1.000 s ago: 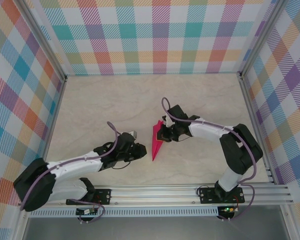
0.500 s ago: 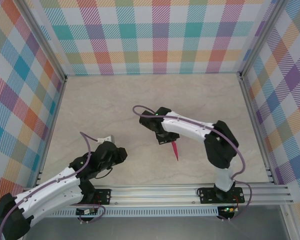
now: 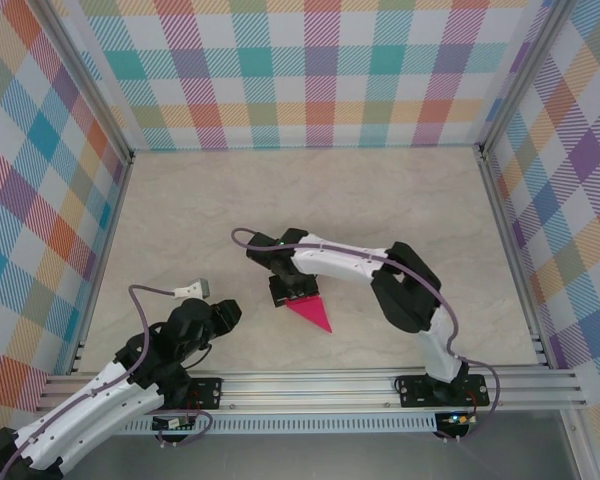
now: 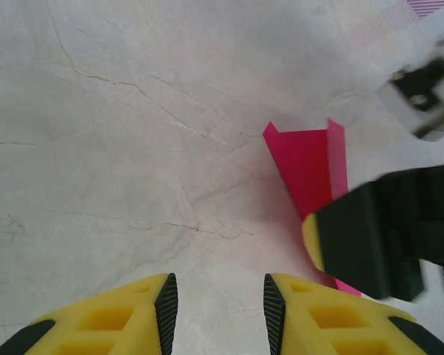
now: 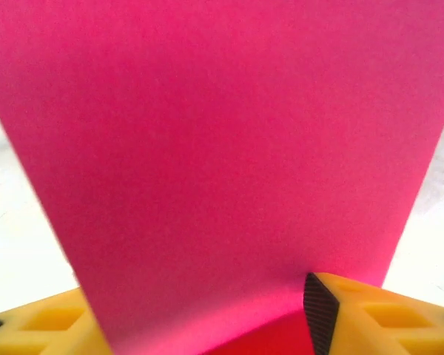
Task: Fold a paper plane with a square sheet of paper (pick it up from the middle)
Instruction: Turn over the paper at the center of the table.
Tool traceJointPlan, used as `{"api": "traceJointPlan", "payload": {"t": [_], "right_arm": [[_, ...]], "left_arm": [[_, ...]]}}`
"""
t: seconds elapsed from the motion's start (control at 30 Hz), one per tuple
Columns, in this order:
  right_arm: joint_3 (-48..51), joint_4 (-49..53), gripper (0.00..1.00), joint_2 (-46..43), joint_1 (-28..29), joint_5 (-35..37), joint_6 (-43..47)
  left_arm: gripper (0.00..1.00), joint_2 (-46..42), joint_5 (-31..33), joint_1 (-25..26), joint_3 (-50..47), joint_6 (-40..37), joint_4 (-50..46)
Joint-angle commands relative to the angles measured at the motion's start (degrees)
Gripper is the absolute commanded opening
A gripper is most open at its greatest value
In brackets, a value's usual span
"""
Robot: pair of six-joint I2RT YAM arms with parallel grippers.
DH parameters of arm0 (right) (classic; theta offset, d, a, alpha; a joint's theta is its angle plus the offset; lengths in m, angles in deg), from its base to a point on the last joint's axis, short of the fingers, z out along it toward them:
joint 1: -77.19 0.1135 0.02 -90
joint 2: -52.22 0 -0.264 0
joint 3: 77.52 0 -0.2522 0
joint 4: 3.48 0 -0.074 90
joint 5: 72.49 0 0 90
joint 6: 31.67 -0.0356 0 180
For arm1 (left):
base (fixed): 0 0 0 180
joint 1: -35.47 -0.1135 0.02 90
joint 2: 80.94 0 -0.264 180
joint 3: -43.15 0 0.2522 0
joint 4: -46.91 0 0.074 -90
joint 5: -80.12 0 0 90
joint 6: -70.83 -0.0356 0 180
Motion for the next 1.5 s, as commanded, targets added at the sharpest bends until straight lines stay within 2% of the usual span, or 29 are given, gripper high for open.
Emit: {"api": "traceJointPlan", "payload": {"t": [0.0,0.1,0.2,0.23,0.3,0.37,0.53,0.73,0.97,1.1,1.2,1.27,1.33,1.47], "right_arm": [[7.26,-8.08,0.65,-11.74,-1.82,-7.48,3.04],[18.48,-16.19,0.61,-20.94,-7.25,-14.03,2.96],[28.04,-24.09,0.49,-26.26,-14.54,-23.47,2.97],[30.10,-26.16,0.47,-27.08,-16.15,-25.98,3.33],[32.58,-29.24,0.51,-26.97,-18.33,-31.61,5.13],[32.44,-29.46,0.55,-25.06,-18.73,-34.11,7.58],[29.20,-28.44,0.56,-17.15,-19.54,-33.40,10.83],[27.41,-31.10,0.54,-11.49,-20.09,-34.86,11.64],[32.06,-41.76,0.25,-9.56,-22.58,-39.23,4.37],[36.49,-48.72,0.16,-10.53,-23.04,-37.73,-4.85],[42.65,-60.57,0.15,-11.84,-23.08,-36.69,-15.54],[45.22,-64.42,0.17,-12.21,-22.91,-34.49,-19.78],[45.75,-64.87,0.21,-12.20,-22.91,-34.56,-19.65],[45.40,-59.45,0.30,-15.97,-22.90,-33.23,-15.80]], "left_arm": [[0.39,0.42,-2.84,-0.96,-1.44,0.37,2.56],[0.40,3.23,-4.52,-1.06,-1.08,0.25,5.32],[0.40,6.82,-6.07,-0.99,-0.43,0.11,7.95],[0.40,8.07,-6.58,-0.98,-0.20,0.03,8.80],[0.41,11.21,-7.70,-0.93,0.52,-0.02,10.40],[0.41,14.16,-8.62,-0.90,1.19,-0.31,11.50],[0.40,18.91,-10.15,-0.90,2.40,-0.40,12.75],[0.41,18.84,-9.98,-0.91,2.25,0.51,12.71],[0.42,19.90,-10.18,-0.90,1.96,1.04,17.06],[0.42,22.22,-10.87,-0.91,2.57,0.69,18.51],[0.43,25.27,-10.51,-0.92,2.82,1.02,22.01],[0.43,28.24,-10.87,-0.91,3.85,0.97,23.69],[0.43,31.19,-12.36,-0.91,5.72,-0.04,23.61],[0.42,32.81,-13.27,-0.90,6.54,-0.69,22.10]]}}
